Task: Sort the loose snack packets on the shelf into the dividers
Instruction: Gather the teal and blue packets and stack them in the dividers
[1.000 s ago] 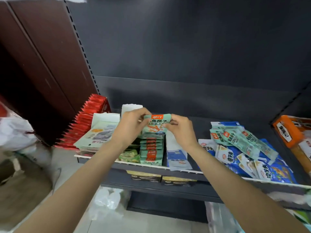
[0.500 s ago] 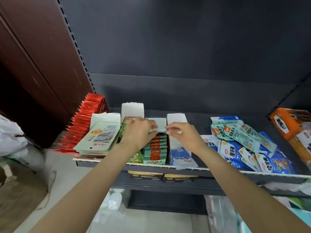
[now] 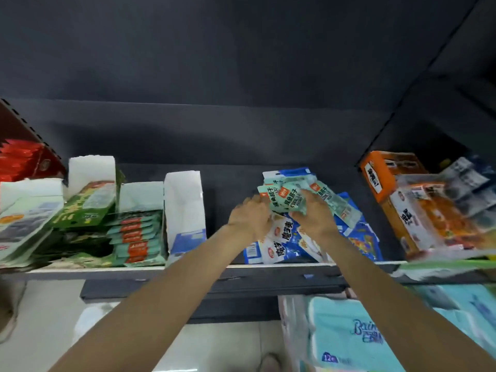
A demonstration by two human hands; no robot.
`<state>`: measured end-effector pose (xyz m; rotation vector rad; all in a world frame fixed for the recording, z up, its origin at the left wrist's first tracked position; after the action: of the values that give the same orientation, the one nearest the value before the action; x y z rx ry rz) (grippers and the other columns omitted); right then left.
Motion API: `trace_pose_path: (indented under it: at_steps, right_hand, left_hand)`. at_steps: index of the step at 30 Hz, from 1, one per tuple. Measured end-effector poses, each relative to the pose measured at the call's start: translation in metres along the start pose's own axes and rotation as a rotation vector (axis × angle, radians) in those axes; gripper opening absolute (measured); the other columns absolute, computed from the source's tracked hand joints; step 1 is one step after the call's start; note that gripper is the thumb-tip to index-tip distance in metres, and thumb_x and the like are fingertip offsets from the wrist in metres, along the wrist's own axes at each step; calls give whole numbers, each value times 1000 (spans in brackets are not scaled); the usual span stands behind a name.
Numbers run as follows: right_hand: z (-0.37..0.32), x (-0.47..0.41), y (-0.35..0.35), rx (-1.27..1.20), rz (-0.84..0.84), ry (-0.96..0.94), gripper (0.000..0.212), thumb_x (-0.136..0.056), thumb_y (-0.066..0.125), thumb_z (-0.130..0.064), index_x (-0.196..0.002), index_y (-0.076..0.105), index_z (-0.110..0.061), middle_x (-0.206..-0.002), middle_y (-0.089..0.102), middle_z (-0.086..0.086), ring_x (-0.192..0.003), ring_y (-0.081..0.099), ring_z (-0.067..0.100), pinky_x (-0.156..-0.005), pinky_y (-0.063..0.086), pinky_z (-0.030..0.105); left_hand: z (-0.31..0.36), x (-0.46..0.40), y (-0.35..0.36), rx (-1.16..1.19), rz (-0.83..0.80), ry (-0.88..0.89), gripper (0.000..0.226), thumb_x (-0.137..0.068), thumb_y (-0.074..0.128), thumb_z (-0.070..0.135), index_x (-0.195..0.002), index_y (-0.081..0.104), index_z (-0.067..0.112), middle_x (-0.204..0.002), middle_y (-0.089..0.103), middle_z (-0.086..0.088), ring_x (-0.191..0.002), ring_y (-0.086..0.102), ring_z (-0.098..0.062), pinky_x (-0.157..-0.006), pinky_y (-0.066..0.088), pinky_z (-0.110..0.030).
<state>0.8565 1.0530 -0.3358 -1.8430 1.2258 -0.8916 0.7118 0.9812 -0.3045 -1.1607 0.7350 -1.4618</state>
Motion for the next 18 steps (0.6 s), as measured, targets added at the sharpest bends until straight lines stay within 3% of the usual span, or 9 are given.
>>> trace_pose_path:
  at_steps: [4, 7, 9, 10, 12, 15, 18]
  right_hand:
    - [24, -14, 11, 103, -179, -16, 87, -85, 65, -32, -150, 9, -15, -156, 14, 11, -144, 13, 26, -117, 20, 41]
    - [23, -14, 17, 255, -167, -128, 69, -92, 57, -22, -148, 17, -15, -151, 24, 16, -140, 25, 31, -111, 32, 44]
    - [18, -11, 8, 225, -91, -224, 51, -96, 47, -14, -143, 30, -11, -132, 48, 12, -122, 48, 29, -96, 47, 40]
    - [15, -8, 1, 185, -65, -251, 44, -96, 44, -10, -140, 37, -10, -115, 57, 9, -105, 57, 25, -80, 53, 35]
    - [9, -4, -15, 108, 0, -280, 36, -96, 39, -3, -130, 49, -8, -75, 54, 2, -67, 54, 18, -52, 41, 26]
    - [-6, 0, -37, -216, 99, -284, 22, -96, 41, -4, -109, 58, -5, -63, 48, 0, -52, 39, 7, -47, 31, 17]
    - [-35, 9, -49, -570, 41, -284, 16, -95, 45, -5, -94, 61, -1, -77, 61, -3, -61, 53, 3, -57, 39, 12]
  left_hand:
    - [2, -28, 40, 57, -148, -32, 80, -93, 53, 28, -151, 0, 14, -159, -3, -3, -146, -4, -21, -118, 11, -37]
    - [0, -31, 51, 140, -105, -80, 81, -92, 55, 24, -151, -1, 15, -159, -4, -2, -146, -9, -19, -119, 10, -38]
    - [2, -30, 46, 292, -18, -98, 75, -91, 56, 17, -150, 9, 13, -158, 10, -6, -146, 3, -20, -116, 17, -34]
    - [3, -29, 40, 390, 44, -112, 70, -92, 56, 15, -149, 15, 12, -155, 21, -8, -144, 16, -22, -112, 25, -31]
    - [4, -25, 26, 568, 176, -129, 60, -92, 56, 12, -144, 27, 13, -145, 41, -6, -132, 40, -22, -100, 35, -23]
    - [2, -17, 2, 792, 288, -109, 56, -91, 60, 13, -141, 34, 16, -133, 52, 0, -121, 51, -15, -97, 42, -23]
    - [-5, -4, -26, 888, 399, -136, 51, -89, 63, 19, -134, 41, 15, -116, 63, 3, -100, 61, -9, -78, 49, -18]
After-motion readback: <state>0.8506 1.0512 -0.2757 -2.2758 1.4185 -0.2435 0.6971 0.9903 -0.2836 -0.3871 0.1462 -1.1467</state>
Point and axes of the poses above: each hand's wrist, its own x-axis away from the middle knuckle, its own y-axis out of the palm, z = x × y, the point moved 3 cm from there along -x, towards the middle knuckle
